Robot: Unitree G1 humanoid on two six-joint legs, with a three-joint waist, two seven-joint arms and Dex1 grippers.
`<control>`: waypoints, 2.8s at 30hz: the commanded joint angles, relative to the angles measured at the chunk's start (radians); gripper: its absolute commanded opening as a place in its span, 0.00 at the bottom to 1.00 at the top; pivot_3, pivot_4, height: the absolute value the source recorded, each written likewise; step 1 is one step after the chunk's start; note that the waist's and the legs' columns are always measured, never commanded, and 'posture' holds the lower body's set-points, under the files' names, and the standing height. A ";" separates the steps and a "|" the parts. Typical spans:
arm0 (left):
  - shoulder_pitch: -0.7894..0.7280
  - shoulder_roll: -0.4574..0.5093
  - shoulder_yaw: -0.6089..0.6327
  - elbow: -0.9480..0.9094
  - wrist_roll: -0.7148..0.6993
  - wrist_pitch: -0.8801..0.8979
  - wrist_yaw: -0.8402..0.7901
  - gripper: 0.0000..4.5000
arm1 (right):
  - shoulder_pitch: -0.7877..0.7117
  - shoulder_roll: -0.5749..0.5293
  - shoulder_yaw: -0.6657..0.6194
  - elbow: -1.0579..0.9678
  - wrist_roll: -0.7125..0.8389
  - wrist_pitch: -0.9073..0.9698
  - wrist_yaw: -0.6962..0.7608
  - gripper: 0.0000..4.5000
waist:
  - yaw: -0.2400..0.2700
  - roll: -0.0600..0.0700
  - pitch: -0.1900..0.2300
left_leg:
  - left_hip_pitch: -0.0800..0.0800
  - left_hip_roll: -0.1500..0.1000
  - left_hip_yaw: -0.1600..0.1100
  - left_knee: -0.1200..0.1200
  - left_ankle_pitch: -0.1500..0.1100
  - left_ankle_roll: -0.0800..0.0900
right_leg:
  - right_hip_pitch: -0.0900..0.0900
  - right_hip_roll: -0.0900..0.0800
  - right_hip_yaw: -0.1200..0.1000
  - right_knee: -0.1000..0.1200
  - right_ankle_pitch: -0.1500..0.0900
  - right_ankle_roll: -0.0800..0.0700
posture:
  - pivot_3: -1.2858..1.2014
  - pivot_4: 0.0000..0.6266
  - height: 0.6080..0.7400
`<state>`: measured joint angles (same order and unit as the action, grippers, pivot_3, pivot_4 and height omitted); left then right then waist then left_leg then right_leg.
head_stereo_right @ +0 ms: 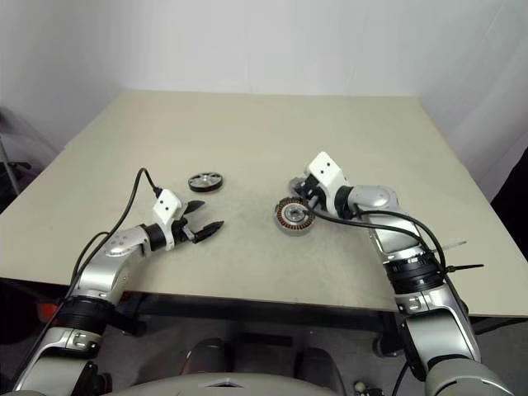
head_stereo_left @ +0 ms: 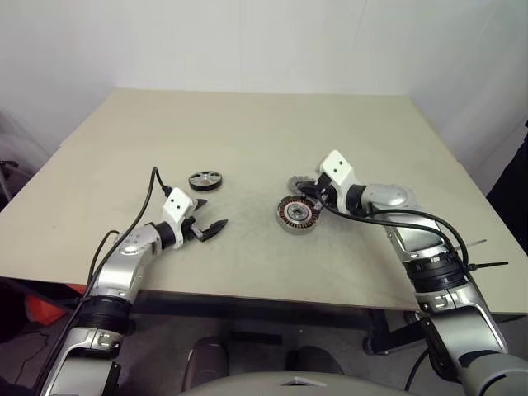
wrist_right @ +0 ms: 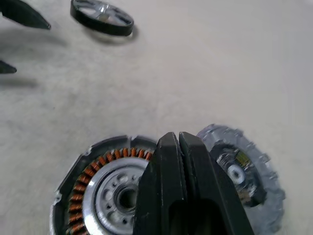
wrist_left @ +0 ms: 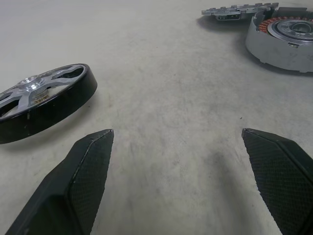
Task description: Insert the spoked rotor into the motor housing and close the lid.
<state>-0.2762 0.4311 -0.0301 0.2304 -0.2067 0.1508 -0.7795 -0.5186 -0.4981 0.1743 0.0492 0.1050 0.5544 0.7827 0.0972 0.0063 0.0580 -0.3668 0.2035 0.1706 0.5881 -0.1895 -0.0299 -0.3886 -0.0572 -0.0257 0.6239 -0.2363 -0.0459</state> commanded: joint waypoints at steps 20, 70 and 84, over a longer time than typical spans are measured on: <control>-0.019 0.007 0.020 -0.028 -0.005 -0.015 0.010 0.98 | -0.029 -0.017 -0.006 -0.123 0.012 0.034 0.002 0.01 | 0.001 0.000 0.000 | -0.001 0.000 0.000 -0.002 0.000 0.000 | -0.001 0.000 0.000 0.000 0.000 0.000 | 0.52 0.00 1.00; -0.178 -0.277 0.389 0.085 -0.360 0.526 0.441 0.98 | 0.050 -0.044 0.015 -0.134 -0.017 0.015 -0.022 0.01 | 0.003 -0.002 -0.002 | 0.005 -0.002 0.000 -0.009 0.002 -0.003 | 0.003 0.000 0.000 -0.003 -0.002 0.000 | 0.52 0.00 1.00; -0.297 -0.350 0.539 0.298 -0.444 0.439 0.563 0.98 | 0.065 -0.054 0.011 -0.143 -0.017 0.019 -0.030 0.01 | 0.010 -0.002 -0.002 | 0.017 -0.003 -0.001 -0.008 0.000 0.000 | 0.016 -0.001 0.000 -0.003 -0.006 0.009 | 0.52 0.00 1.00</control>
<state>-0.5726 0.0789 0.5153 0.5146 -0.6542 0.5953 -0.2256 -0.4386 -0.5467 0.2085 -0.0527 0.0843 0.5846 0.7589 0.1070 0.0045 0.0562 -0.3496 0.2001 0.1692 0.5801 -0.1892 -0.0301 -0.3724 -0.0582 -0.0257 0.6202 -0.2421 -0.0370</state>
